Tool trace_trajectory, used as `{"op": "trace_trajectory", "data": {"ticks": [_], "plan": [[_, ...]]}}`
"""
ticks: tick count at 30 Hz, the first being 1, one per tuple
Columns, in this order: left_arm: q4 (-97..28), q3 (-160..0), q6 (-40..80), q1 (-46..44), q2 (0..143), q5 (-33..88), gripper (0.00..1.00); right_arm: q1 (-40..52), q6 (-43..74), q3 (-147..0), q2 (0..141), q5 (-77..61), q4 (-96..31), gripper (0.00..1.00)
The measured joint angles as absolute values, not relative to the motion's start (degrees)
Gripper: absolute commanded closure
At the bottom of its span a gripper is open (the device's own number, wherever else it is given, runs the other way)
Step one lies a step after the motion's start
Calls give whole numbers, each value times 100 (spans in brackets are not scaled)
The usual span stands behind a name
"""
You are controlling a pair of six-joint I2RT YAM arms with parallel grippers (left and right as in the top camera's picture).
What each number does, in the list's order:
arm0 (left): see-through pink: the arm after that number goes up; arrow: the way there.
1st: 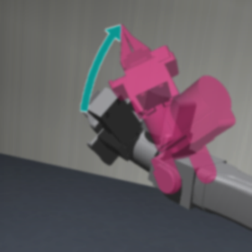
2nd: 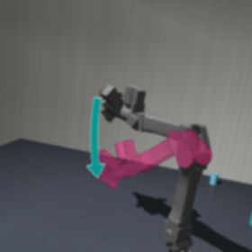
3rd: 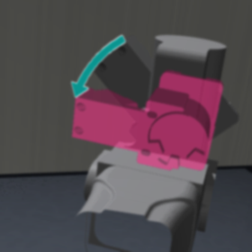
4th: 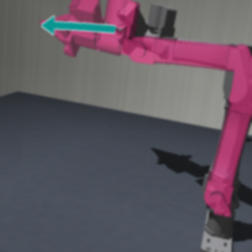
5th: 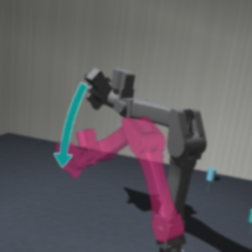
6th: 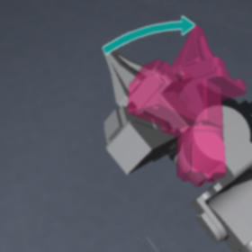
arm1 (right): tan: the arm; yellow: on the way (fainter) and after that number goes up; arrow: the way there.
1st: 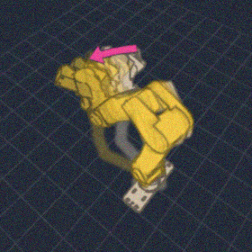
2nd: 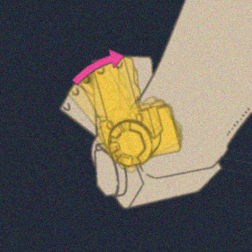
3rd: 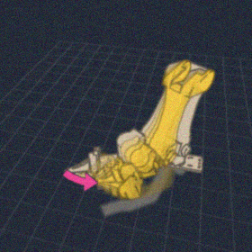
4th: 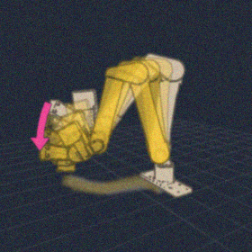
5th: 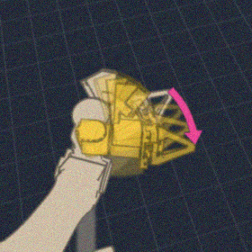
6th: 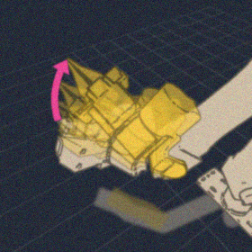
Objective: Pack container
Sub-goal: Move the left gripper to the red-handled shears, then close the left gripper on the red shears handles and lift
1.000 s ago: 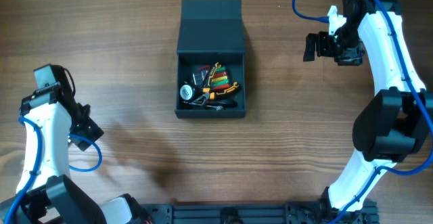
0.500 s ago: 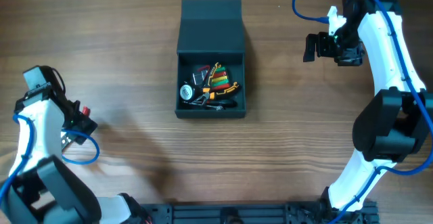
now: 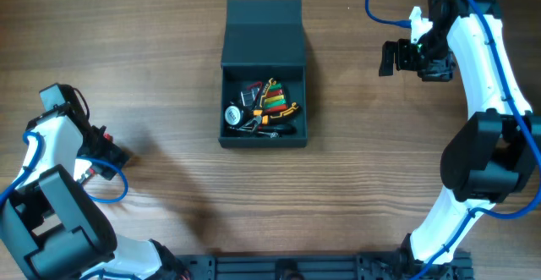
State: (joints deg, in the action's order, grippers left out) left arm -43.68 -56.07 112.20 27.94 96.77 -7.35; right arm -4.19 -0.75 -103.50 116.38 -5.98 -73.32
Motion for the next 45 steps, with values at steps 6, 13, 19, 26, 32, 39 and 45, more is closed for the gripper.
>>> {"op": "trace_trajectory", "data": {"ticks": [6, 13, 19, 26, 32, 39, 45], "plan": [[-4431, -5607, 11222, 2794, 9679, -692, 15, -419, -75, -10350, 11638, -598, -7325, 0], [-4427, -5607, 11225, 2794, 9723, -668, 14, -419, -75, -10350, 11638, -600, -7356, 0], [-4383, -5607, 11244, 2794, 10066, -604, 14, -419, -78, -10350, 11638, -600, -7415, 0], [-4324, -5614, 11253, 2794, 10136, -582, 25, -419, -78, -10350, 11638, -598, -7435, 0], [-4316, -5614, 11303, 2794, 10138, -558, 36, -419, -75, -10350, 11638, -600, -7441, 0], [-4303, -5614, 11308, 2794, 10138, -545, 54, -419, -75, -10350, 11638, -600, -7542, 0], [-4303, -5614, 11330, 2794, 10145, -541, 69, -419, -75, -10350, 11638, -600, -7583, 0]]}}
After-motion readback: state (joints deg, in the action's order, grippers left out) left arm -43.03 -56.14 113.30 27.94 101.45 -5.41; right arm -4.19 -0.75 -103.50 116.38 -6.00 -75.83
